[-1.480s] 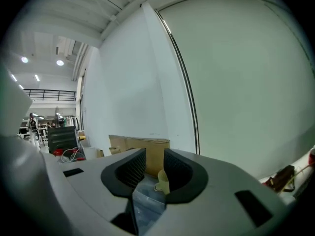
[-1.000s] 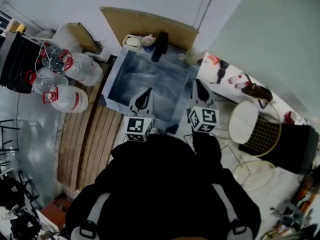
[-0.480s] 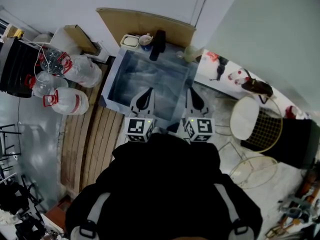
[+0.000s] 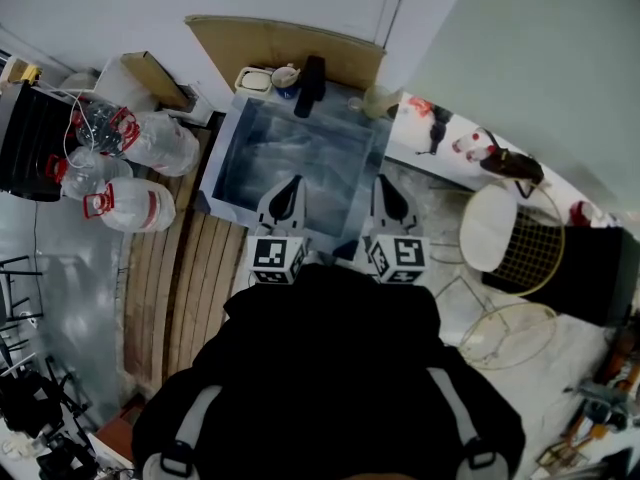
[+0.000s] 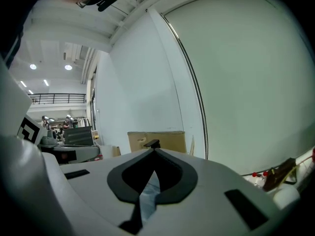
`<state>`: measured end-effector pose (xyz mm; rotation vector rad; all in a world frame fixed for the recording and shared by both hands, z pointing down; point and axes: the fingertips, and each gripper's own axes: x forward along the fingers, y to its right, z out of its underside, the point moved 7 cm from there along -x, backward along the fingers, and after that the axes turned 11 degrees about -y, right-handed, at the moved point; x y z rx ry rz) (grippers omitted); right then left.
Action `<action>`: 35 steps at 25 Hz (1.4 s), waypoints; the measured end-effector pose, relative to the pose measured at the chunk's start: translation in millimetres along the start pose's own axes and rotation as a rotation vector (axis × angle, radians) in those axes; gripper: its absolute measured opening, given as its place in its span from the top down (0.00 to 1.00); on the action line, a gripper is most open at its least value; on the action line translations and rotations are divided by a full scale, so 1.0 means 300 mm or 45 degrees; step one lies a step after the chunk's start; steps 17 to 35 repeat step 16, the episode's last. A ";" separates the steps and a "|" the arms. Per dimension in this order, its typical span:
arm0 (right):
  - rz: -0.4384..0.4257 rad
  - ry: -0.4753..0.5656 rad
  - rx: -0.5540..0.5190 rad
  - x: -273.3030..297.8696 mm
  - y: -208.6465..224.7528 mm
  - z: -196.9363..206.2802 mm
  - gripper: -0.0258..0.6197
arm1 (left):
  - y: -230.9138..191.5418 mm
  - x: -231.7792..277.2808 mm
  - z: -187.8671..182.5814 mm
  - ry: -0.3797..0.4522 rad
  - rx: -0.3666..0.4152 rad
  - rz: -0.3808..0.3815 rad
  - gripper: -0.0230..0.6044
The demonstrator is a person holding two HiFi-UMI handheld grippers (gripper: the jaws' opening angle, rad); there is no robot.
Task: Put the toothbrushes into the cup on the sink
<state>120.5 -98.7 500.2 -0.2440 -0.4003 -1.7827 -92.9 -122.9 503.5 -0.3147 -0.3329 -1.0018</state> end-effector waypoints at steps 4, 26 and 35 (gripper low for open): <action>0.009 -0.010 0.028 -0.013 0.003 0.009 0.96 | -0.002 -0.009 0.011 -0.007 -0.006 -0.002 0.96; 0.015 -0.021 0.050 -0.033 0.001 0.023 0.96 | 0.013 -0.025 0.029 -0.023 -0.006 0.009 0.96; 0.015 -0.021 0.050 -0.033 0.001 0.023 0.96 | 0.013 -0.025 0.029 -0.023 -0.006 0.009 0.96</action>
